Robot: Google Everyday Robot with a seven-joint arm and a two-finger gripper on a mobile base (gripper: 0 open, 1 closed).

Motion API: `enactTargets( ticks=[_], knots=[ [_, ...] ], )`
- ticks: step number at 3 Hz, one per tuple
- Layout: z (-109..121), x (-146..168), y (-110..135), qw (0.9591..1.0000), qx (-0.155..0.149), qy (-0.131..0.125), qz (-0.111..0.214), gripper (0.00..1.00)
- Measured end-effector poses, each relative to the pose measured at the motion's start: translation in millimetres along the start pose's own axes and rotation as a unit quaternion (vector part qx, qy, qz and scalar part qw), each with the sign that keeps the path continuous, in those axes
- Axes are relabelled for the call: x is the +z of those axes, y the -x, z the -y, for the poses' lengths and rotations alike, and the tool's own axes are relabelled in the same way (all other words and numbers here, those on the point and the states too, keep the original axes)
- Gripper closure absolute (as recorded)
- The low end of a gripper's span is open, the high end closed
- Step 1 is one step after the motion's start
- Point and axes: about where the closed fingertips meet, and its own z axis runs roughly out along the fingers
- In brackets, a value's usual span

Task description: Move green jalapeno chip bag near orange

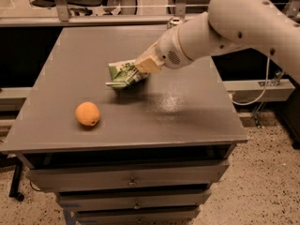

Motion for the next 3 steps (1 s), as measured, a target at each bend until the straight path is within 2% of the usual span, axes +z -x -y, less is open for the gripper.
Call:
enactTargets(
  ticks=[1, 3],
  knots=[
    [-19.9, -19.9, -11.7, 0.9998, 0.006, 0.01, -0.013, 1.0],
    [-63.1, -35.8, -15.0, 0.999, 0.012, 0.043, -0.009, 1.0]
  ],
)
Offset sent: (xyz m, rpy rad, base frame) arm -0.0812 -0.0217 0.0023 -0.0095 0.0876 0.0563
